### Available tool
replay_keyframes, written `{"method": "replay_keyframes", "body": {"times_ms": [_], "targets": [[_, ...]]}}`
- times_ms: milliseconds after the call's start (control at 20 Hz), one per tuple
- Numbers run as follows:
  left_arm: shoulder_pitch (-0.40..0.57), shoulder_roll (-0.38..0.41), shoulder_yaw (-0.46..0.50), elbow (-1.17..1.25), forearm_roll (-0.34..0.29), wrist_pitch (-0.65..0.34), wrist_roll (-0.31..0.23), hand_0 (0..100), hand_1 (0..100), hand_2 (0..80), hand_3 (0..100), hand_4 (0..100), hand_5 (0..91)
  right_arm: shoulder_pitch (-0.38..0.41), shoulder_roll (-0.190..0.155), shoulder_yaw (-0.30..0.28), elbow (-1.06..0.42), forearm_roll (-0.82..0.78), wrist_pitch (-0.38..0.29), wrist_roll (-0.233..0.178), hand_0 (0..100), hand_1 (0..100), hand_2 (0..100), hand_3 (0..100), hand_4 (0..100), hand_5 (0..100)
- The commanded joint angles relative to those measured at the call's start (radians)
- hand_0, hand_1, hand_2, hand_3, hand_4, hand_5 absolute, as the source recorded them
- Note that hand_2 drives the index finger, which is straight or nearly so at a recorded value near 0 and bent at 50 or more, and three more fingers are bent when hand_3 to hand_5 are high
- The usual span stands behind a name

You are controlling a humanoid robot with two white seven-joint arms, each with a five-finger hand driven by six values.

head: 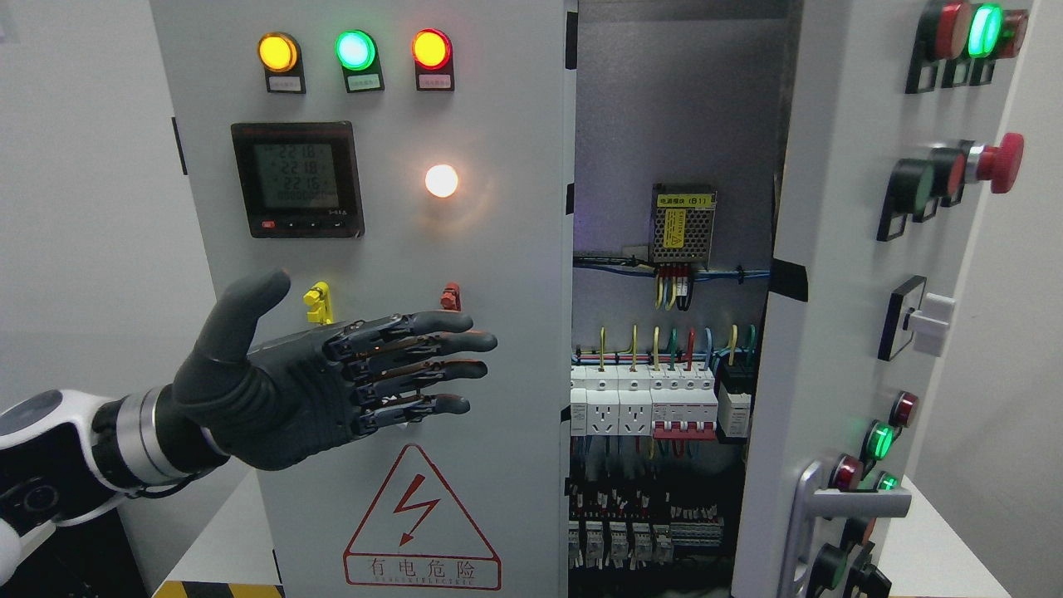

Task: Open door with both hands
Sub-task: 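Raise the left hand toward the gap at the open door edge, then insert the left hand fingers behind the inner edge of the door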

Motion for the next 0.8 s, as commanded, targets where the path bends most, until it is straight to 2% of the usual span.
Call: {"method": "replay_keyframes", "body": {"times_ms": [0, 150, 351, 551, 751], "targets": [[-0.116, -0.215, -0.222, 0.157, 0.038, 0.000, 0.029, 0, 0, 0.0, 0, 0, 0.0, -0.001, 0.000, 0.000, 0.000, 0.003, 0.001, 0.001, 38, 0, 0, 0, 0, 0], [-0.173, -0.287, -0.252, 0.217, 0.063, 0.003, 0.037, 0, 0, 0.0, 0, 0, 0.0, 0.000, 0.000, 0.000, 0.000, 0.003, 0.001, 0.001, 38, 0, 0, 0, 0, 0], [-0.218, -0.346, -0.260, 0.217, 0.110, 0.006, 0.122, 0, 0, 0.0, 0, 0, 0.0, -0.001, 0.001, 0.000, 0.000, 0.003, 0.001, -0.001, 38, 0, 0, 0, 0, 0], [-0.305, -0.412, -0.303, 0.218, 0.181, 0.009, 0.133, 0, 0, 0.0, 0, 0, 0.0, -0.001, 0.000, 0.000, 0.000, 0.003, 0.001, 0.001, 38, 0, 0, 0, 0, 0], [-0.318, -0.450, -0.308, 0.218, 0.186, 0.011, 0.133, 0, 0, 0.0, 0, 0, 0.0, 0.000, 0.000, 0.000, 0.000, 0.003, 0.001, -0.001, 38, 0, 0, 0, 0, 0]]}}
